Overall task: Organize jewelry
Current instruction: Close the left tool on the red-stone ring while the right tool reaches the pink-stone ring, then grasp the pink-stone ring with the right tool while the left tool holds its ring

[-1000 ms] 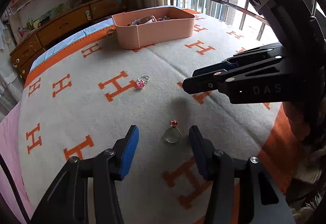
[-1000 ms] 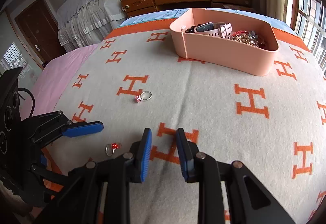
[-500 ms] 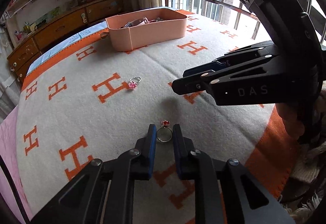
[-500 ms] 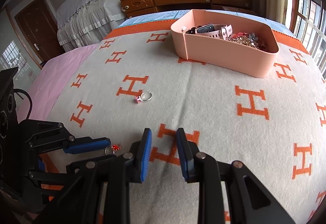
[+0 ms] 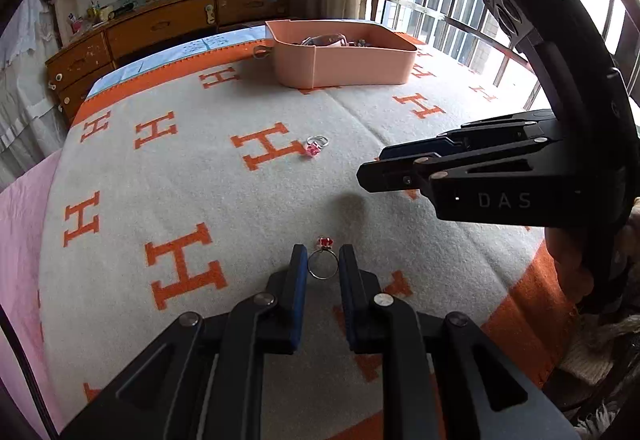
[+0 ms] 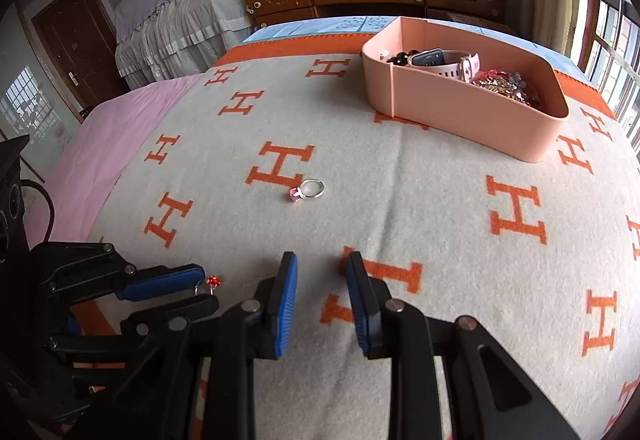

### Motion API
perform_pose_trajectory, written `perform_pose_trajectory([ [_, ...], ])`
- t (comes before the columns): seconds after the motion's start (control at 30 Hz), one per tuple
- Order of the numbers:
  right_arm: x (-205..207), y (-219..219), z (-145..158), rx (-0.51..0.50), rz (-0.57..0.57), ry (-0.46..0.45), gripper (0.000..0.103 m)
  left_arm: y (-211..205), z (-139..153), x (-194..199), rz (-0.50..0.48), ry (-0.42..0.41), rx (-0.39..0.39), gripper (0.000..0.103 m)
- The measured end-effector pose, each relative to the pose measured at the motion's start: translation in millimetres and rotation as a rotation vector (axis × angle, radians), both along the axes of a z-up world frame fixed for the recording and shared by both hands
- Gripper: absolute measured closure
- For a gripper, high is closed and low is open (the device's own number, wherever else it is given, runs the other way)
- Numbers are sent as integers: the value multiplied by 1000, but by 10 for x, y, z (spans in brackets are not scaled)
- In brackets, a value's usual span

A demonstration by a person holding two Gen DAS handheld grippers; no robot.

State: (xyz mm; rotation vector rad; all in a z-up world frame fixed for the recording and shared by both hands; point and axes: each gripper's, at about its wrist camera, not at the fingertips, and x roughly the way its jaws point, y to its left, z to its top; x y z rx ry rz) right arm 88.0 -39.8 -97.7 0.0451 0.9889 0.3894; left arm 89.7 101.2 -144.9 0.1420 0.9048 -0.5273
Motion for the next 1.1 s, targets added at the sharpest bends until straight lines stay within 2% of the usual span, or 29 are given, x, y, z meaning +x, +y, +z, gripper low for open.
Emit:
perform_pose_trajectory([
  [0.17, 153, 176, 9, -1, 14, 13, 77, 213, 20, 27, 67, 15, -44, 89],
  [0.37, 367, 307, 15, -22, -21, 10, 77, 350, 36, 50, 97, 18, -78, 89],
  [0.53, 410, 424, 3, -80, -10, -38, 77, 445, 47, 80, 113, 30, -117, 89],
  [0.77, 304, 539, -15, -201, 54, -122, 77, 472, 4, 101, 119, 51, -133, 89],
  [0.9, 312, 502, -10, -190, 61, -122, 78, 459, 6, 106, 115, 58, -147, 89],
  [1.03, 320, 470, -9, -185, 62, -126, 88, 445, 39, 96, 115, 53, -147, 89],
  [1.1, 338, 444, -15, -159, 60, -117, 88, 438, 70, 88, 116, 49, -152, 89],
])
